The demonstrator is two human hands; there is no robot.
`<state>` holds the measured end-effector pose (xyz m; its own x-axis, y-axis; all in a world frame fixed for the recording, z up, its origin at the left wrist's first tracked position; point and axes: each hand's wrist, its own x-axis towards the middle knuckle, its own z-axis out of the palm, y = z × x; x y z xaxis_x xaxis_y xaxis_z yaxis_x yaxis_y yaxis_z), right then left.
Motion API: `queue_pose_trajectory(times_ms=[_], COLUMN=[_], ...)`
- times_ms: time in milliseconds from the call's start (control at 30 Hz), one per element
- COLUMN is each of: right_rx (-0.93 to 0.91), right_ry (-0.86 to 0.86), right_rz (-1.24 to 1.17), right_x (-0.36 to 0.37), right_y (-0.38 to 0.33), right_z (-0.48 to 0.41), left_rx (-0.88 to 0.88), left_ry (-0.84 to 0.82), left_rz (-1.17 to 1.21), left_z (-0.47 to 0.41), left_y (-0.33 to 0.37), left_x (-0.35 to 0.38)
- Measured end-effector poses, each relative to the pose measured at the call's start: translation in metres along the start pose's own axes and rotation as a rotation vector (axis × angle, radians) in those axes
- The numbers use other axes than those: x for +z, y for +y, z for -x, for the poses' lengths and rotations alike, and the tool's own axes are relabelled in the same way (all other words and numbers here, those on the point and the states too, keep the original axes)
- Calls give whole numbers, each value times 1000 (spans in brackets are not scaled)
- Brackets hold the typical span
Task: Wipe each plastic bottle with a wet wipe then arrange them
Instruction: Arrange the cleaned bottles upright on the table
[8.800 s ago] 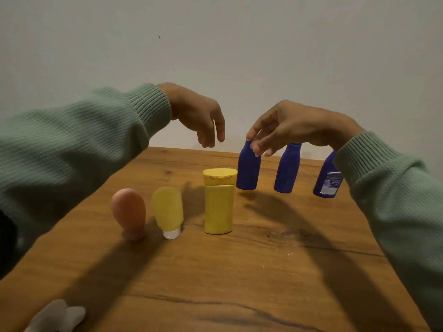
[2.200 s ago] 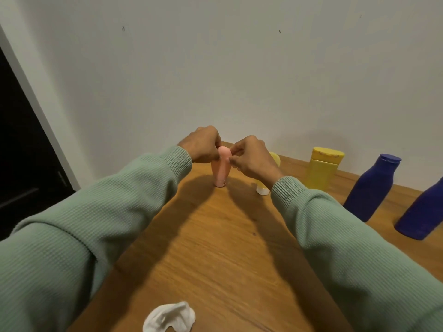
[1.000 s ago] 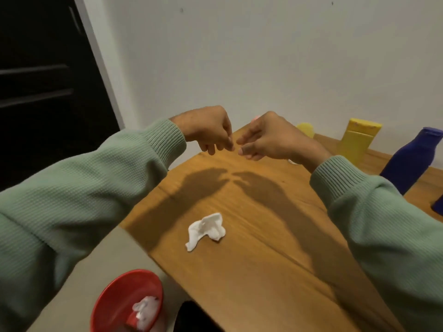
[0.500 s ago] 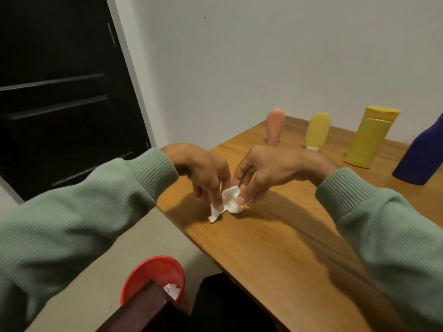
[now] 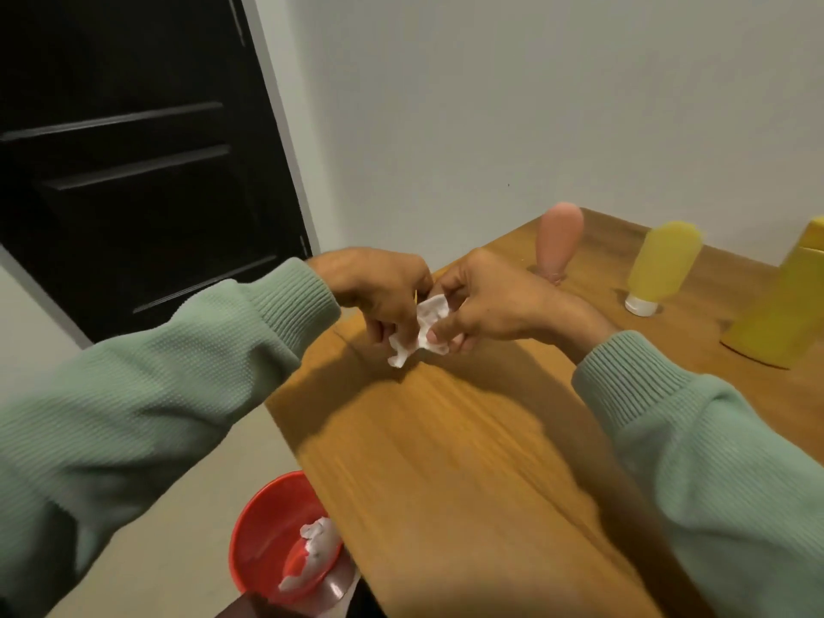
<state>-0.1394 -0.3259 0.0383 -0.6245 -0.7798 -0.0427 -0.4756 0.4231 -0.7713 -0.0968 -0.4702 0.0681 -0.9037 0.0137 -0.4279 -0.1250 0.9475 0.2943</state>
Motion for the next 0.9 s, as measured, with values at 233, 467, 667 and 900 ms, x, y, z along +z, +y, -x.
queue_pose_trajectory(times_ms=[233,467,667,900], right_rx=[-14,11,39,119], right_ry=[97,102,17,-194], right_rz=[-47,-110,-152,-90], right_x=[-29,-34,-8,77], right_y=[-11,-41,-53,-40], right_z=[-63,-105,-150,-198], left_rx=[-116,-233,-331,-547], left_ry=[130,293,350,307], left_rz=[150,335,484,685], left_z=[-29,-25,-25,-21], left_y=[-22,-52,-100,-178], left_x=[-56,-92,-95,-35])
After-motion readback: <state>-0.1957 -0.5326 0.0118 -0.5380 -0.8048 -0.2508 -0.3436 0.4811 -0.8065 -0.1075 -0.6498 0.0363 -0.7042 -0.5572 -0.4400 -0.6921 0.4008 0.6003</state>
